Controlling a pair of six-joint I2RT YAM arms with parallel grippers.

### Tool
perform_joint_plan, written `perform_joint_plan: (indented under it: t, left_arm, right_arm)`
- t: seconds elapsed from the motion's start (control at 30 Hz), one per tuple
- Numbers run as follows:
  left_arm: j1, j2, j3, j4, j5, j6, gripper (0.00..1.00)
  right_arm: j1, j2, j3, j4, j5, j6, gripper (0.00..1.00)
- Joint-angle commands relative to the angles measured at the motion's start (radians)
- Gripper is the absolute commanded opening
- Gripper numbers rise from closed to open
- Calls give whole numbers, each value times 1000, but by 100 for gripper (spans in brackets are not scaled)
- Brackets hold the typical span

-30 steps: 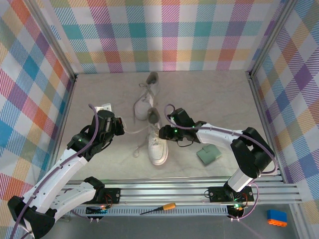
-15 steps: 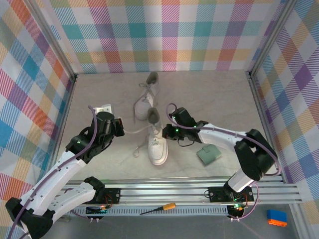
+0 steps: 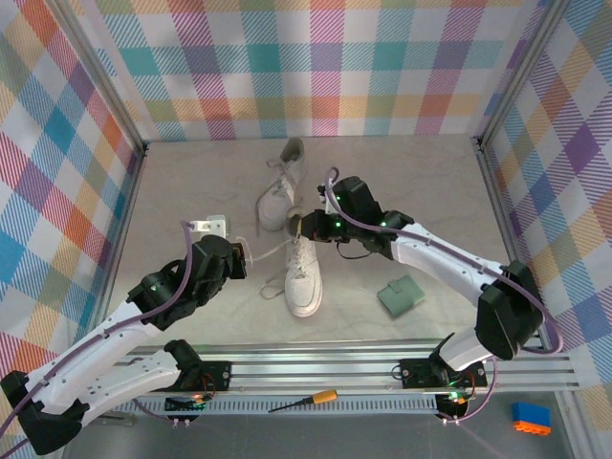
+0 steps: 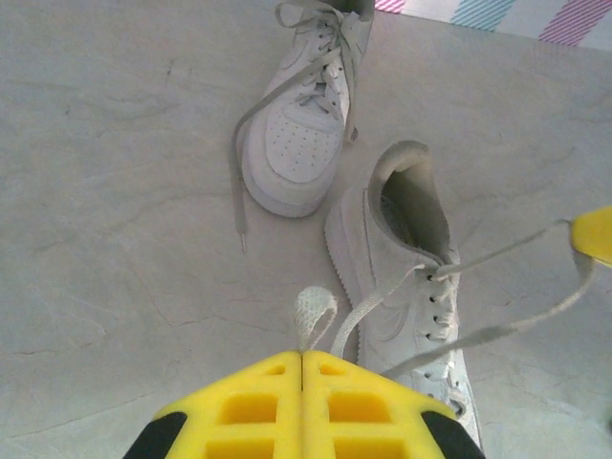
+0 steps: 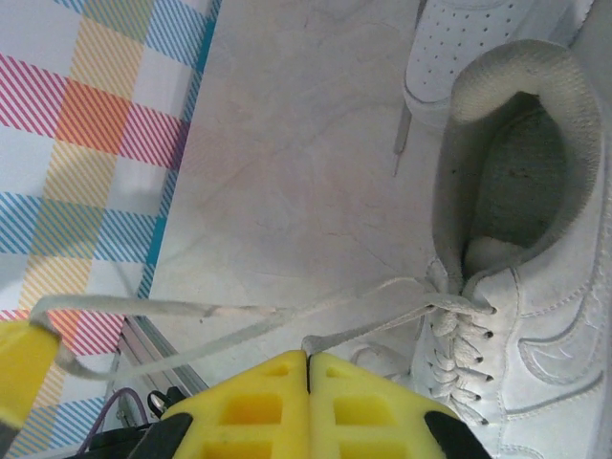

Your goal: Tie the shoes

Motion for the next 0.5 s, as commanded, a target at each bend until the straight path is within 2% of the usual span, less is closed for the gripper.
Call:
perform_joint_plan:
  t: [0.0,0.2,0.3,0.37,0.4,0.47]
  left_arm:
    - [-47,-33,-17,60,-30,46,0]
    - [-143,-8,-41,244,92,182,0]
    - [-224,67,-42,364,168,244,0]
    - [-264,153,-34,442,276,281,0]
    - [-273,194,-23,459,333,292,4]
    - [-283,262,-4,475,407,308,34]
  right_arm:
    - [-11,51,67,2,-26,39,0]
    - [-62,138,106,43,-128,168,0]
    - [-90,166,98,68,-176,205,0]
    - [-109,182,94,76,-204,220,0]
    - [-117,186,89,86,-215,223,0]
    - [-130,192,83,89,-225,221,0]
